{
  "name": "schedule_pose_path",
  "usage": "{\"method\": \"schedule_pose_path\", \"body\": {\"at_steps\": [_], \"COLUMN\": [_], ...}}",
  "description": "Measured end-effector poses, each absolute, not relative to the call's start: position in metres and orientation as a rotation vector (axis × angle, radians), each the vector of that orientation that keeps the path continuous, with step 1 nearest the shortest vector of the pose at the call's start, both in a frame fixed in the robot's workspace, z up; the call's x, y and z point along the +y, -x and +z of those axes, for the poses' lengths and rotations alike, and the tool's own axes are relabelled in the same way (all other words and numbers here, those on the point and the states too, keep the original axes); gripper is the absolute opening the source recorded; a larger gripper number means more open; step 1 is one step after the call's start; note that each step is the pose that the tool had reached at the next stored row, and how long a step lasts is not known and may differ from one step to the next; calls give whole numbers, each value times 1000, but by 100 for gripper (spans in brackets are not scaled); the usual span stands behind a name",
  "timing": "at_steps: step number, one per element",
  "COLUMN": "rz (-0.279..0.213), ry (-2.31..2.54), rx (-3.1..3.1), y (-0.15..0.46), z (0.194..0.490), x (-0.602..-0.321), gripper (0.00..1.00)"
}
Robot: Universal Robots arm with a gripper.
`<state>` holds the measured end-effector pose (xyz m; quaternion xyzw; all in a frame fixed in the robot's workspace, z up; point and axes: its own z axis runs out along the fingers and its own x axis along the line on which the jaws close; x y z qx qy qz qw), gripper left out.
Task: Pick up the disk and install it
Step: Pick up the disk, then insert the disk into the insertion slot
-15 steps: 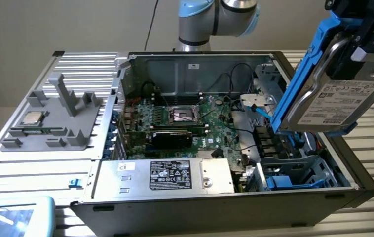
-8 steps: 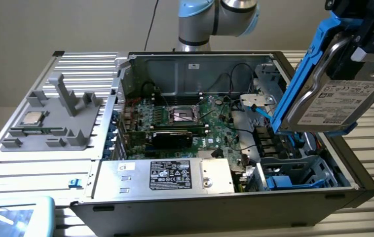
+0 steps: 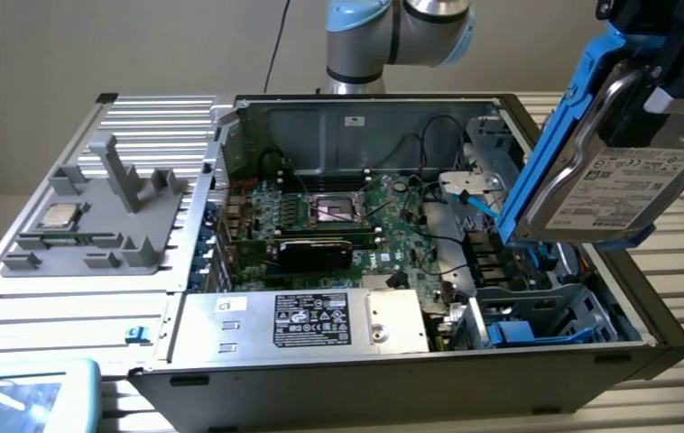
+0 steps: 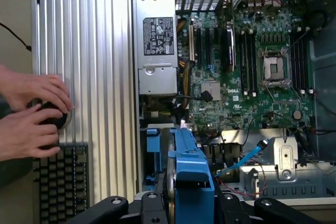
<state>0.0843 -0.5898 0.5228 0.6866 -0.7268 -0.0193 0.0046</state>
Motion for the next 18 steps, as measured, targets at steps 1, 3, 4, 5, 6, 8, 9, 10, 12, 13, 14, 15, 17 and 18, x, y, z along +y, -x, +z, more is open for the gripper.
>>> {"method": "schedule_pose_path", "body": {"at_steps": [1,3,4,5,6,8,9,10,12,13,14,15,17,18], "rz": [-56,-52,-52,-53,-55,-56,-55,-55,-55,-56,-59,-61,-67,-69], "ry": [-2149,-2147,-2147,-2147,-2148,-2149,-2150,-2150,-2151,-2151,-2153,-2153,-2155,-2156], "rx": [-2275,-2274,-2274,-2275,-2275,-2276,-2277,-2277,-2278,-2279,-2280,-2281,-2283,-2285], "y": [-85,-85,-85,-85,-86,-86,-86,-86,-86,-86,-87,-87,-88,-88], "z": [522,521,520,519,518,515,513,511,507,505,504,502,498,497], "x": [-590,-590,-590,-591,-592,-595,-595,-595,-596,-597,-597,-599,-601,-602], "gripper": [37,37,37,37,37,37,37,37,37,37,37,37,37,37]}}
